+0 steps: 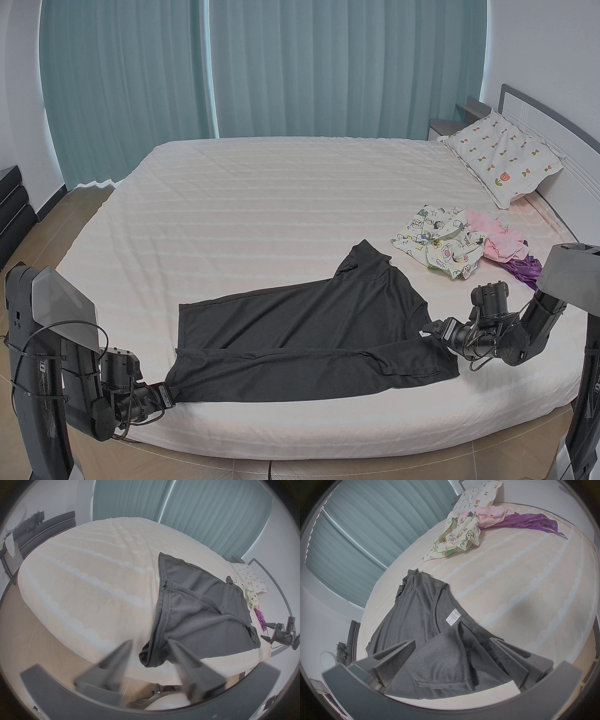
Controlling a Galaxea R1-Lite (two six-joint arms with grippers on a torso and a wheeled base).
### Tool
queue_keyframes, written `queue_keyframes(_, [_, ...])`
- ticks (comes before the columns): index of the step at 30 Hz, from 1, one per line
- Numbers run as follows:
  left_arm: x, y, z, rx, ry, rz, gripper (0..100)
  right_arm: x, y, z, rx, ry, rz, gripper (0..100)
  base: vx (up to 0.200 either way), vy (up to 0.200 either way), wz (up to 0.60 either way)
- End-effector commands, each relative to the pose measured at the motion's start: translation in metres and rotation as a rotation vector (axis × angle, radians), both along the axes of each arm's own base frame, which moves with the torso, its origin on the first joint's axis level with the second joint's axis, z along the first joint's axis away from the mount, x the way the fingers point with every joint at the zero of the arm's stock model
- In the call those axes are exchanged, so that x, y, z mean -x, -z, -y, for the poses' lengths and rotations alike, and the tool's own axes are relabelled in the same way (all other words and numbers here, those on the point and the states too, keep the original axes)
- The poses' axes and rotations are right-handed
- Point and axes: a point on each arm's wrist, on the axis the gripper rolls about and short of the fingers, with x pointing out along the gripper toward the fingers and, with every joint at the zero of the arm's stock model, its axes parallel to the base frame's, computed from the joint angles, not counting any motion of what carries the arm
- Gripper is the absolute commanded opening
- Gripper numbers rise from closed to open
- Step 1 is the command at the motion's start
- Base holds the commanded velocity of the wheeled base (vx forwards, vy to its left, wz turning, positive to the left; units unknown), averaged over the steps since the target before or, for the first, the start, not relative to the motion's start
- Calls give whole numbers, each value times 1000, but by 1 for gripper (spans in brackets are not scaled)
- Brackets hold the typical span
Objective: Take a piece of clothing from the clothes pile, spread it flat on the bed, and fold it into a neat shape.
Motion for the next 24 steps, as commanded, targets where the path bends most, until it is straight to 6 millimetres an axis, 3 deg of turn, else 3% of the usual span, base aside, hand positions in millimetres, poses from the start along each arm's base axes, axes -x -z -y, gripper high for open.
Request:
queue_keyframes(1, [-4, -5, -2, 10, -15, 31, 100, 0, 0, 0, 0, 0, 0, 100, 0, 0, 0])
queue_keyframes(14, [-31, -43, -9, 148, -150, 234, 100, 0, -9, 0, -8, 2, 23, 100, 0, 0, 0])
queue_keyframes(17, [-35, -53, -13, 196, -187, 272, 100, 0, -11, 1, -10, 6, 30, 100, 200, 0, 0])
queue_keyframes(24, [-36, -51, -13, 197, -184, 270, 100, 0, -12, 0, -11, 3, 32, 100, 200, 0, 0])
